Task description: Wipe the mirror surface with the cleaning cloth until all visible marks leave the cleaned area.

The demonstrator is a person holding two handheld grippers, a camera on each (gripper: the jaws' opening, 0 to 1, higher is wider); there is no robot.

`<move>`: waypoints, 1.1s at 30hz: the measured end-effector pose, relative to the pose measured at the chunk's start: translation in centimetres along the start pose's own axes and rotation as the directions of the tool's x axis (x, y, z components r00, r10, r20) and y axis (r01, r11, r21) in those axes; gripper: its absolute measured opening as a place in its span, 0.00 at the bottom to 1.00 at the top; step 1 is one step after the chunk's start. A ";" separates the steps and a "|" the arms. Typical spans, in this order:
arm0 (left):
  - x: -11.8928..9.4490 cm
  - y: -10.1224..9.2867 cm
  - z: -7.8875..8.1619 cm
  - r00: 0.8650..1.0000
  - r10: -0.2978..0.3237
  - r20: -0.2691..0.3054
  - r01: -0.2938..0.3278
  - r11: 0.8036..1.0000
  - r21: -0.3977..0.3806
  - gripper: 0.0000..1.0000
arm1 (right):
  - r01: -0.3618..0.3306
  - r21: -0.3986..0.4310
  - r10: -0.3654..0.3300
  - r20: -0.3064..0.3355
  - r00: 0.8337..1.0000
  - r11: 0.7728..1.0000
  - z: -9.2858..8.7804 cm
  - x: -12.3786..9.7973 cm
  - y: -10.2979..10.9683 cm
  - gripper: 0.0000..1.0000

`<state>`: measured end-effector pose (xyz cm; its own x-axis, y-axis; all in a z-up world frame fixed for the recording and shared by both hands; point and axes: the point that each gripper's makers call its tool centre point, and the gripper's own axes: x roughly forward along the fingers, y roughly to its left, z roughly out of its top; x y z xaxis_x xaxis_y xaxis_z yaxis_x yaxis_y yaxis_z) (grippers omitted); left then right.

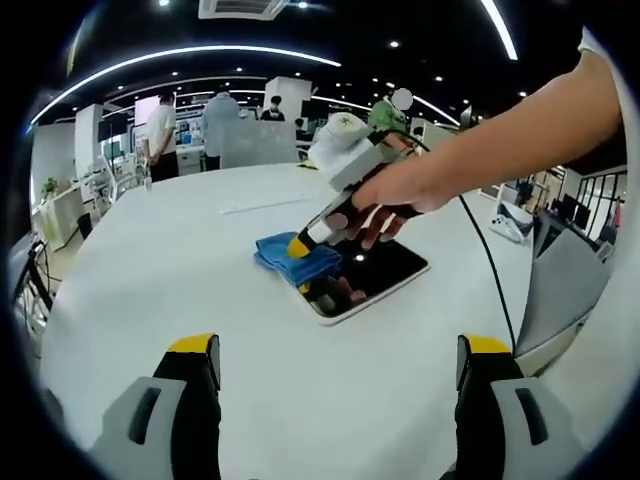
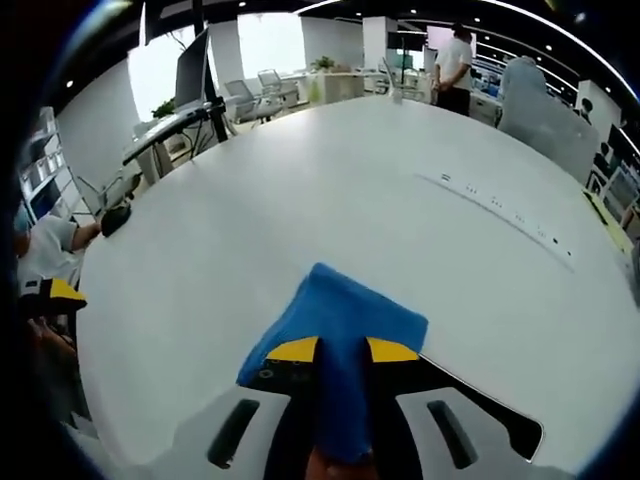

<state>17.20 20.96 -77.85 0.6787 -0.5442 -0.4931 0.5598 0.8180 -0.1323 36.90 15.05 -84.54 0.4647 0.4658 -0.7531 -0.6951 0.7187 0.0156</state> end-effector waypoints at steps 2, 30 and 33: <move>0.0 0.0 0.1 1.000 0.005 -0.003 -0.005 1.000 0.009 0.99 | -0.003 0.009 0.002 0.013 1.000 1.000 -0.1 0.0 -0.1 0.13; 0.4 -0.7 0.6 1.000 0.012 0.009 -0.011 1.000 -0.010 0.99 | 0.038 -0.003 -0.037 0.076 0.996 0.999 -0.3 -0.4 -0.5 0.22; 0.4 -0.7 0.6 1.000 0.013 0.011 -0.013 1.000 -0.012 0.99 | 0.044 0.001 -0.044 0.073 0.996 0.999 -0.4 -0.4 -0.5 0.22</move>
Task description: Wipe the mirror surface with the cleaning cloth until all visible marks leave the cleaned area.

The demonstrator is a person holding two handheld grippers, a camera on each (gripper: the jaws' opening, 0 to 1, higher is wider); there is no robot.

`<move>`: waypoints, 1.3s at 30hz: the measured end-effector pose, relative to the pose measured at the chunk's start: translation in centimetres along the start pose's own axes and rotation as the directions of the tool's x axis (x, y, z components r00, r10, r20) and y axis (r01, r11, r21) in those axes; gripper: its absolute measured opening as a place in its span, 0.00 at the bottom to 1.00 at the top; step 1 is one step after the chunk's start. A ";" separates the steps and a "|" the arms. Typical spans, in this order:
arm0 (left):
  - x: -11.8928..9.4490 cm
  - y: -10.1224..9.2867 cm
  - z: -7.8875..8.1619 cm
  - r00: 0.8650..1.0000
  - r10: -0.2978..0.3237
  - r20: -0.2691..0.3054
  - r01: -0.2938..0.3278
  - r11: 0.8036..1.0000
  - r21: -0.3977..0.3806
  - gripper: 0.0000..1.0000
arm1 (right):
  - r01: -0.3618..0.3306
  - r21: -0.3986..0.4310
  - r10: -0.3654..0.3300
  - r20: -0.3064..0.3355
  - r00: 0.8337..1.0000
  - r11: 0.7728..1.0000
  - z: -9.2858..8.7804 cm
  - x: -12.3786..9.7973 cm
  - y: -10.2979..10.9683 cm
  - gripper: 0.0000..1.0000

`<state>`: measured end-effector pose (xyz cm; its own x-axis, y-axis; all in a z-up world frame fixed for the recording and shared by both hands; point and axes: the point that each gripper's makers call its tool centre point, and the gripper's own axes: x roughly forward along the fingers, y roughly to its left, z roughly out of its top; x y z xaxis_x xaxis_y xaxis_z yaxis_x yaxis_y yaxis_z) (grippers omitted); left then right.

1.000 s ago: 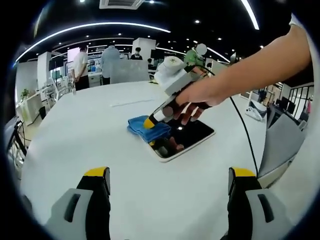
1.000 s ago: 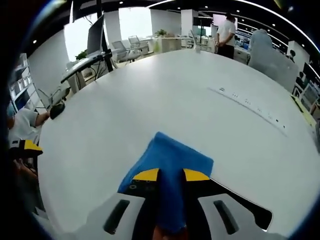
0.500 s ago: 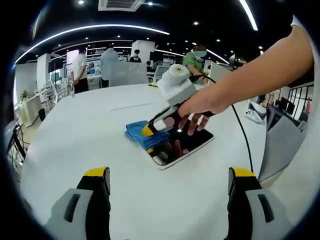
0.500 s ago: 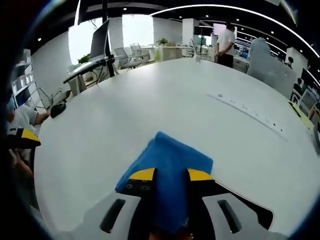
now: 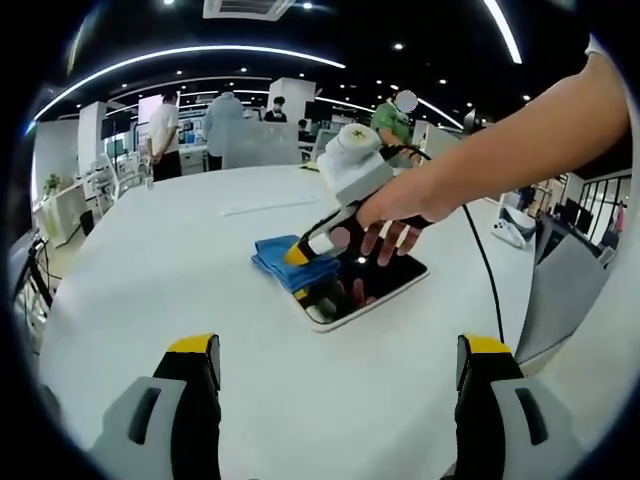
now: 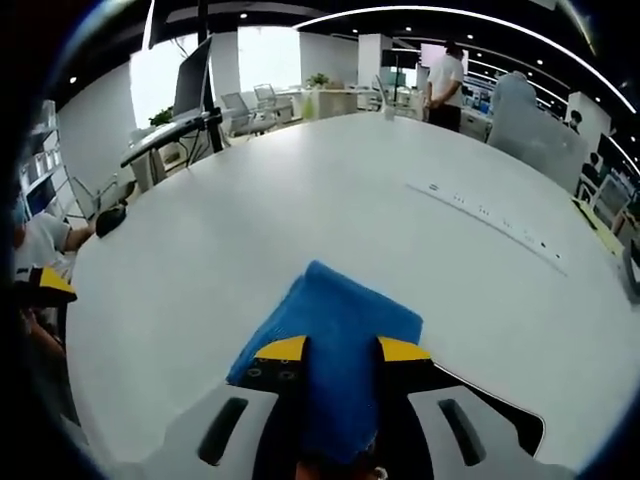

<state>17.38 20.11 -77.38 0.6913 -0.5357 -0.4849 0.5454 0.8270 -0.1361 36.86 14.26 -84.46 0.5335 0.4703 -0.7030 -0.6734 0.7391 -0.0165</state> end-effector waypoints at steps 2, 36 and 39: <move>0.0 0.0 0.0 1.000 -0.001 -0.001 0.001 1.000 0.003 0.99 | 0.002 0.001 -0.002 -0.002 1.000 1.000 0.0 0.0 0.0 0.22; -0.8 -0.5 -0.7 1.000 -0.013 -0.017 0.013 1.000 0.029 0.99 | 0.049 0.028 -0.048 -0.012 0.999 0.998 -1.0 -1.1 -1.8 0.24; -0.8 -0.4 -0.6 1.000 -0.010 -0.017 0.011 1.000 0.026 0.99 | 0.052 0.029 -0.051 -0.015 0.999 0.998 -1.0 -1.1 -1.9 0.24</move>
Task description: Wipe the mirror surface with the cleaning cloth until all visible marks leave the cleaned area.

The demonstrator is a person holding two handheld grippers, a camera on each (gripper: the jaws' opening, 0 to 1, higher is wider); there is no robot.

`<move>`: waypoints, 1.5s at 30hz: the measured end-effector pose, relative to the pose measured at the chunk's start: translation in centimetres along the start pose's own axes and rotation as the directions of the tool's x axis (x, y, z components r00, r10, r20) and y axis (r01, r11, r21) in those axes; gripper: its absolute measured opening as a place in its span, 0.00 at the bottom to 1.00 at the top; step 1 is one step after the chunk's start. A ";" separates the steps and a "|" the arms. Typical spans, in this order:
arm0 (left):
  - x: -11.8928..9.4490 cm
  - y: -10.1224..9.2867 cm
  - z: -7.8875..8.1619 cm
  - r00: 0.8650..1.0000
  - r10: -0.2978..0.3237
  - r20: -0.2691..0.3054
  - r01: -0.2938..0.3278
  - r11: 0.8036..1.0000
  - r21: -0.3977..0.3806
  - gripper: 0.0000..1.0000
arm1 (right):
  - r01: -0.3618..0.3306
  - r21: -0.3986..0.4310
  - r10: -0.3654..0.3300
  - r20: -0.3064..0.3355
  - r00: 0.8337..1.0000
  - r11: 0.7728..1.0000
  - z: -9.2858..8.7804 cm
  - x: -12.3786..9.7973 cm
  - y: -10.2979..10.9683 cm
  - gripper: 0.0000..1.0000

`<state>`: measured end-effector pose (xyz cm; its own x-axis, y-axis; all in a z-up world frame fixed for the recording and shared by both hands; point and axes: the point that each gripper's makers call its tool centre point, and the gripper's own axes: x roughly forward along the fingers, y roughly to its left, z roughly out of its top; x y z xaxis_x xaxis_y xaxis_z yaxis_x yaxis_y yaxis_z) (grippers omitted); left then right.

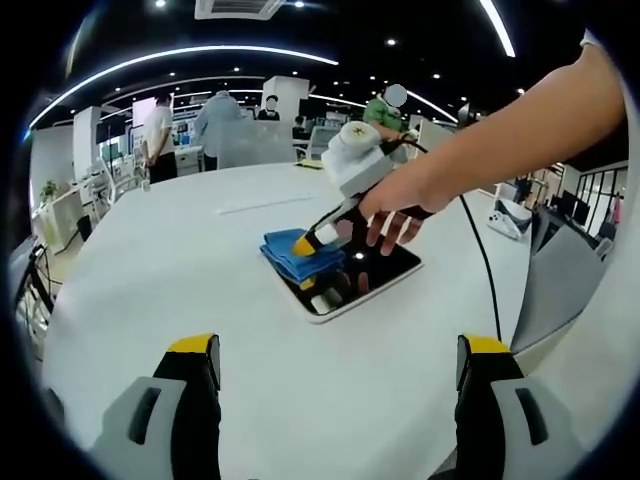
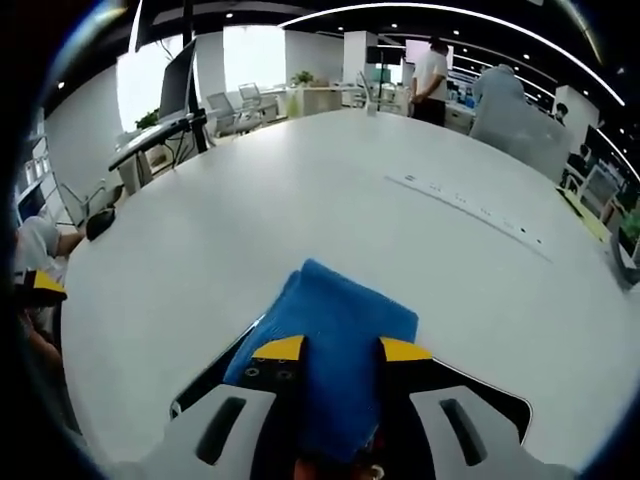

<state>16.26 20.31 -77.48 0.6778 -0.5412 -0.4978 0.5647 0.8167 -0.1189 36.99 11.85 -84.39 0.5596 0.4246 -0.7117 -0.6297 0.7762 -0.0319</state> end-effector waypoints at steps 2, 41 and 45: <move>0.0 0.0 0.1 1.000 0.001 0.002 -0.001 1.000 0.000 0.99 | 0.001 0.001 -0.001 0.000 1.000 1.000 0.0 0.0 -0.1 0.24; 0.2 -0.5 0.1 1.000 -0.009 -0.016 0.009 0.999 0.035 0.99 | 0.047 0.031 -0.046 -0.018 0.999 0.998 -1.6 -1.4 -3.5 0.25; 0.2 -0.6 0.0 1.000 -0.009 -0.016 0.009 0.999 0.035 0.99 | 0.052 0.038 -0.051 -0.025 0.998 0.998 -1.9 -1.6 -3.9 0.24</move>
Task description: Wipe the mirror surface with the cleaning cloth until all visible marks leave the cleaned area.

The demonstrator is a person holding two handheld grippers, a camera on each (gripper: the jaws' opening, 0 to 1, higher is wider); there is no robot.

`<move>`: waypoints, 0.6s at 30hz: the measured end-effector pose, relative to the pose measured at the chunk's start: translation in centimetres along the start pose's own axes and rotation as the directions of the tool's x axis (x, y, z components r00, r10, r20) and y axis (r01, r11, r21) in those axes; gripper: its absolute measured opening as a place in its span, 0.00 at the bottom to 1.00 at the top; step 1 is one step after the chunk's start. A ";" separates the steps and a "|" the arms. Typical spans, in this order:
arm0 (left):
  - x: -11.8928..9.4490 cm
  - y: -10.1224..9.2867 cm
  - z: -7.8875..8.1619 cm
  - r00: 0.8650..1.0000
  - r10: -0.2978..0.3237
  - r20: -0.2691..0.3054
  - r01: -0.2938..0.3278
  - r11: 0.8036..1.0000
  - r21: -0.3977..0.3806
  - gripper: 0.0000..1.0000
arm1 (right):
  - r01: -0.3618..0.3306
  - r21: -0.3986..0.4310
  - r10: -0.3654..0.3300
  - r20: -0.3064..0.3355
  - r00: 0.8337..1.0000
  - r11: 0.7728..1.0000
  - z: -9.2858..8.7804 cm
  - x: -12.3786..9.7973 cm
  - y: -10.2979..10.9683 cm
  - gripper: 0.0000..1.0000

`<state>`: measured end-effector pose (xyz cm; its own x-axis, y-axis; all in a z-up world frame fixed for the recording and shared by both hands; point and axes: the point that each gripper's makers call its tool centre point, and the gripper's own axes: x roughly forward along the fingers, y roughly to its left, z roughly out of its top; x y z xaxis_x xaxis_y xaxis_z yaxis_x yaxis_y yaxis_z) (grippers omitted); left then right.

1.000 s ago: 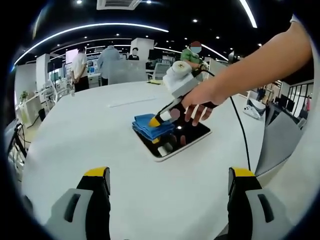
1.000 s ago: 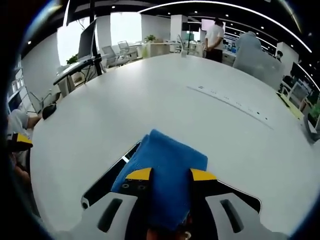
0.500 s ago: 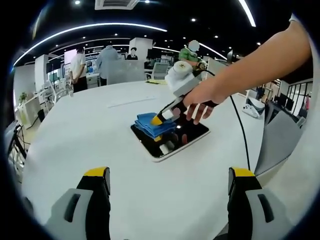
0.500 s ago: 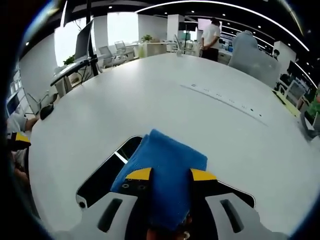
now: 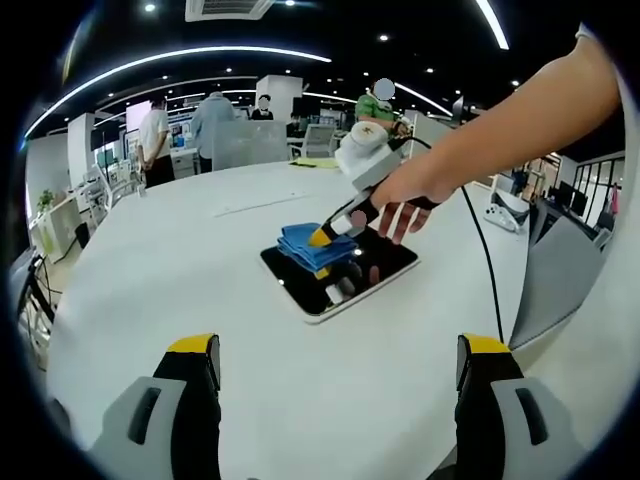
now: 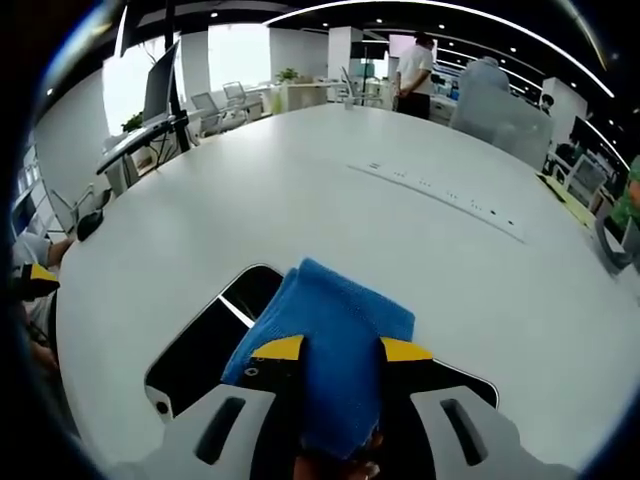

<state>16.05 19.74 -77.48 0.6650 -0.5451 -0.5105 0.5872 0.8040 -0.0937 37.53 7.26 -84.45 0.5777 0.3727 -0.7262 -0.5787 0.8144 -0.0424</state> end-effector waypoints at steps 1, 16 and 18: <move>0.0 -0.1 -0.1 1.000 -0.001 -0.002 0.001 1.000 0.000 0.99 | 0.002 0.002 -0.002 -0.002 1.000 1.000 -0.1 0.0 -0.1 0.24; -0.3 -0.3 -0.4 1.000 0.002 -0.011 -0.002 1.000 0.010 0.99 | 0.017 0.006 -0.017 -0.002 1.000 1.000 -0.6 -0.5 -1.3 0.25; -0.3 -0.3 -0.5 1.000 0.003 -0.011 -0.002 1.000 0.011 0.99 | 0.021 0.007 -0.021 -0.004 1.000 1.000 -0.7 -0.6 -1.6 0.25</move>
<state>15.43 19.78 -77.69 0.6612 -0.5403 -0.5204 0.5906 0.8027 -0.0831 37.72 5.42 -84.44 0.5874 0.3537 -0.7279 -0.5624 0.8252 -0.0529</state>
